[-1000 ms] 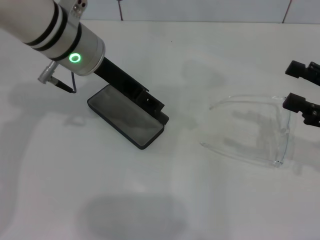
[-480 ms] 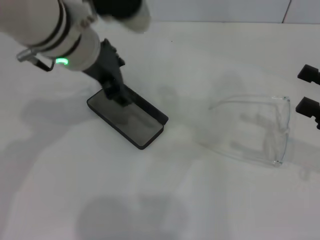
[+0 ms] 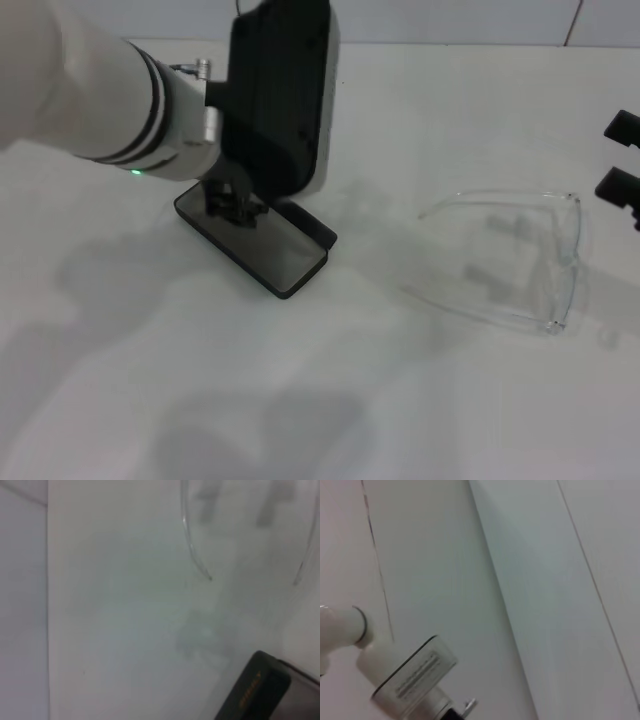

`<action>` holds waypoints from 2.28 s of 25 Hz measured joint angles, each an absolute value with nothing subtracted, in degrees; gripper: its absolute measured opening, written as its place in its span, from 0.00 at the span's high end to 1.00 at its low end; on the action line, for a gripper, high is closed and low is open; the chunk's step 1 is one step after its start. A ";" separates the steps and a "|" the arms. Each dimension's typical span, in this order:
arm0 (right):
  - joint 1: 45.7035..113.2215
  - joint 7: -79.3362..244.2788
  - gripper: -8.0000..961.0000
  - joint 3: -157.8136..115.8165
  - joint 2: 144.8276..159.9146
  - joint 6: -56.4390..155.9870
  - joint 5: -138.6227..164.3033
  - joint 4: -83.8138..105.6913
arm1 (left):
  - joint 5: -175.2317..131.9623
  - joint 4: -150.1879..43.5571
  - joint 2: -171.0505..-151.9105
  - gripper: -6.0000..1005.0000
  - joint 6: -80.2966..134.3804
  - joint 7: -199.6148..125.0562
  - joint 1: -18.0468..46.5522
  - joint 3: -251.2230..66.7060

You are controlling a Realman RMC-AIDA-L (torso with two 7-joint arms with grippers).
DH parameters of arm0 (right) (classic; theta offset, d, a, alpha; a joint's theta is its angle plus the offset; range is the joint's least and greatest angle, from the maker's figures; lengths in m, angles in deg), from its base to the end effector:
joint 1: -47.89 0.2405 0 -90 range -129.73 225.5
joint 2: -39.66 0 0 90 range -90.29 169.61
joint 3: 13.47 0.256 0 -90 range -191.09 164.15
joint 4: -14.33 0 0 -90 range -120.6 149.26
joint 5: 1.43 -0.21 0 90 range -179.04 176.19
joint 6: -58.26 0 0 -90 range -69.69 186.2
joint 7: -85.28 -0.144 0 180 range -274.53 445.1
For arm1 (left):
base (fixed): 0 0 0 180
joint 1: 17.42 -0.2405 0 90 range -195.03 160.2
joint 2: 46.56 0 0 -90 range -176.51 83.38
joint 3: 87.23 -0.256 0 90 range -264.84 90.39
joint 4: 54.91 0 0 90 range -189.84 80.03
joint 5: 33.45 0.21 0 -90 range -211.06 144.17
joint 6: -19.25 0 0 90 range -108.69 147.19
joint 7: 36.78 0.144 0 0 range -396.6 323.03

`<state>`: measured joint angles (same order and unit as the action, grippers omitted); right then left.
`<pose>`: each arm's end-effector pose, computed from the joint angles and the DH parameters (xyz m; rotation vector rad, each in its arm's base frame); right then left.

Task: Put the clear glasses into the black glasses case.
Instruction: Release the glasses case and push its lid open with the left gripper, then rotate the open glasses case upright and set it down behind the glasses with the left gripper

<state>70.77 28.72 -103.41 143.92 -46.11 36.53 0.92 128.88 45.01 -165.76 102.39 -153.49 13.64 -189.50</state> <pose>0.2804 0.2784 0.0590 -2.4131 0.4163 1.3878 -0.1029 0.3333 -0.0136 -2.5408 0.5345 0.7685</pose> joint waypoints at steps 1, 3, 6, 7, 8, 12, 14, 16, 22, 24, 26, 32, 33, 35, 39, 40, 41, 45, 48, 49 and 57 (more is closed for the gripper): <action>70.78 28.38 0.13 -102.94 144.04 -45.78 36.52 0.92 | 128.87 45.08 -165.39 0.19 101.91 -152.34 13.53 -190.19; 70.77 27.36 0.13 -101.77 144.36 -45.50 36.53 0.90 | 128.86 44.50 -163.35 0.19 100.22 -151.49 13.47 -193.65; 70.53 26.55 0.13 -100.54 144.79 -45.48 36.47 0.86 | 128.86 43.01 -160.51 0.19 97.74 -151.30 13.42 -198.03; 70.40 26.47 0.13 -100.04 145.00 -45.50 36.47 0.86 | 128.88 42.62 -159.74 0.19 96.97 -151.30 13.42 -199.00; 70.25 26.39 0.13 -99.55 145.23 -45.56 36.47 0.86 | 128.86 42.01 -158.91 0.19 95.84 -151.28 13.42 -200.05; 69.85 26.33 0.13 -99.20 145.87 -45.64 36.39 0.90 | 128.90 40.25 -157.15 0.20 91.92 -150.68 13.57 -201.82; 69.76 26.32 0.13 -99.11 145.95 -45.65 36.37 0.89 | 128.92 39.67 -156.80 0.20 90.43 -150.29 13.77 -202.57; 69.67 26.31 0.14 -98.69 146.01 -45.89 36.35 0.89 | 128.93 38.62 -156.64 0.21 89.28 -149.99 14.24 -203.16; 68.45 26.31 0.14 -97.91 146.20 -46.21 36.35 0.49 | 128.95 34.90 -156.61 0.22 87.78 -149.84 16.37 -204.60; 68.12 26.31 0.14 -97.66 146.25 -46.25 36.35 0.73 | 128.96 34.06 -156.65 0.22 87.36 -149.85 16.98 -205.00; 67.73 26.31 0.14 -97.66 146.30 -46.27 36.35 0.80 | 128.97 33.11 -156.78 0.22 86.95 -149.87 17.65 -205.43; 66.76 26.57 0.15 -96.78 146.36 -47.02 36.51 0.80 | 128.98 28.98 -157.27 0.23 85.58 -149.95 20.29 -207.03; 66.66 26.62 0.15 -96.55 146.37 -47.16 36.57 0.85 | 128.99 28.41 -157.32 0.24 85.44 -149.95 20.63 -207.17; 66.36 26.75 0.15 -96.26 146.36 -47.28 36.65 0.90 | 128.99 27.68 -157.43 0.24 85.29 -149.99 21.15 -207.43; 65.95 26.90 0.15 -96.26 146.36 -47.38 36.61 0.91 | 128.98 27.27 -157.70 0.24 85.26 -150.08 21.71 -207.65; 65.90 26.98 0.15 -96.26 146.36 -47.39 36.56 0.90 | 128.98 27.23 -157.80 0.25 85.31 -150.01 21.85 -207.68; 65.88 27.02 0.15 -96.26 146.36 -47.40 36.53 0.91 | 128.98 27.23 -157.82 0.25 85.34 -150.01 21.89 -207.69; 65.80 27.05 0.15 -96.20 146.30 -47.38 36.43 0.90 | 128.98 27.20 -157.98 0.30 85.69 -150.33 22.12 -207.71; 65.80 27.11 0.16 -96.15 146.27 -47.31 36.41 0.89 | 128.97 27.36 -158.12 0.45 86.24 -151.08 22.14 -207.57; 65.80 27.13 0.16 -96.09 146.27 -47.30 36.40 0.89 | 128.98 27.41 -158.19 0.50 86.41 -151.39 22.14 -207.47; 65.53 27.19 0.16 -94.83 146.26 -47.40 36.78 0.88 | 129.09 27.99 -158.75 0.77 88.10 -153.61 22.13 -207.06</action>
